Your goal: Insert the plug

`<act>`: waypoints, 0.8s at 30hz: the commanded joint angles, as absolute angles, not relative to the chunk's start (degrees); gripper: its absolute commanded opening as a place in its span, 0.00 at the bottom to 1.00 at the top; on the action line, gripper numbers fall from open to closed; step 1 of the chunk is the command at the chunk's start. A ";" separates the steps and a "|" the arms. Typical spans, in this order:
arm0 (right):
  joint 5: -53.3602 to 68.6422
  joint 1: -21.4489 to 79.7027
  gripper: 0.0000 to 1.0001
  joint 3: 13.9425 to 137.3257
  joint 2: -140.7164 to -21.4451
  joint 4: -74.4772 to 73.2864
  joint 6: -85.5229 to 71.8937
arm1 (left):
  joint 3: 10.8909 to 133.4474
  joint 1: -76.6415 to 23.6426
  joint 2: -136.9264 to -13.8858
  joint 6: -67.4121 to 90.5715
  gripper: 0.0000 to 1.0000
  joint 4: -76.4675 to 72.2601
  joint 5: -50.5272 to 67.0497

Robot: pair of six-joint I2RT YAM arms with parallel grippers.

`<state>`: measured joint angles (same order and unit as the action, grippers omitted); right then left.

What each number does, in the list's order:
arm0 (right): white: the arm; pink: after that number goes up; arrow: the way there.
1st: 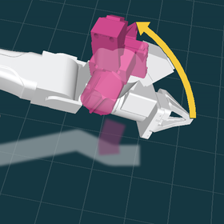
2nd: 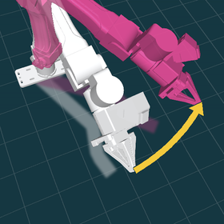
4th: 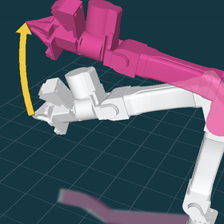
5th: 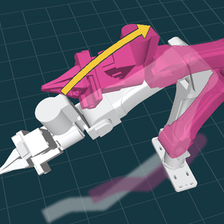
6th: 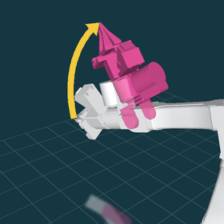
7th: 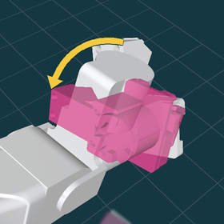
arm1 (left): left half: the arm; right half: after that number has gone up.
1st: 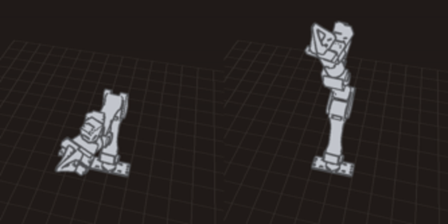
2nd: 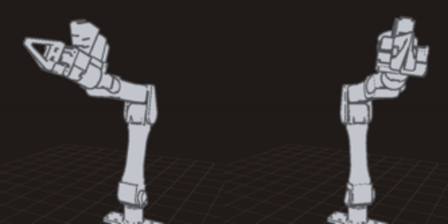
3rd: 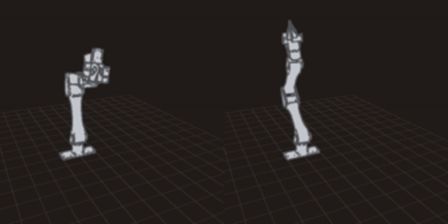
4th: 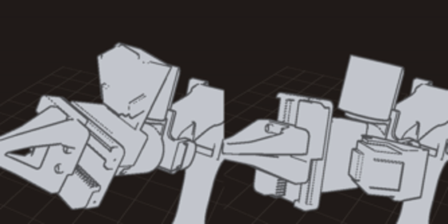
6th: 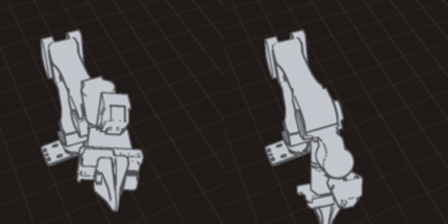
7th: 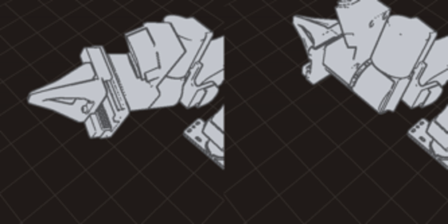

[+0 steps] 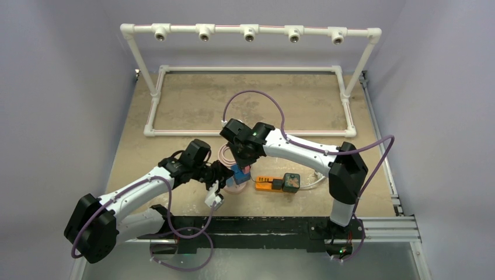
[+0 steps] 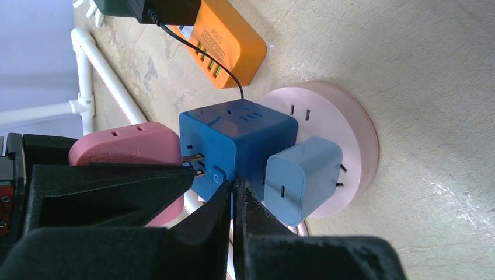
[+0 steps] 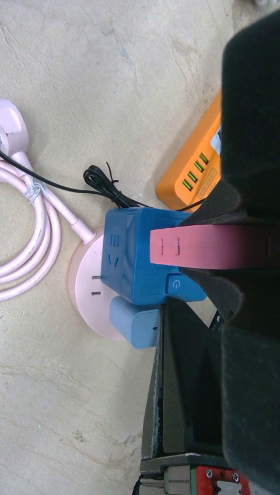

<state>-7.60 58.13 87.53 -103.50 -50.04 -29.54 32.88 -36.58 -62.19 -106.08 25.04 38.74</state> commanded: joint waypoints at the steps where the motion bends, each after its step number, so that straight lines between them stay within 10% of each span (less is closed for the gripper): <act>1: -8.43 58.45 0.00 88.95 -104.09 -51.59 -28.78 | 31.11 -37.26 -62.89 -104.85 0.00 28.04 38.14; 24: -6.00 60.73 0.00 89.48 -105.69 -51.88 -30.12 | 30.94 -37.78 -63.22 -104.08 0.00 26.89 38.01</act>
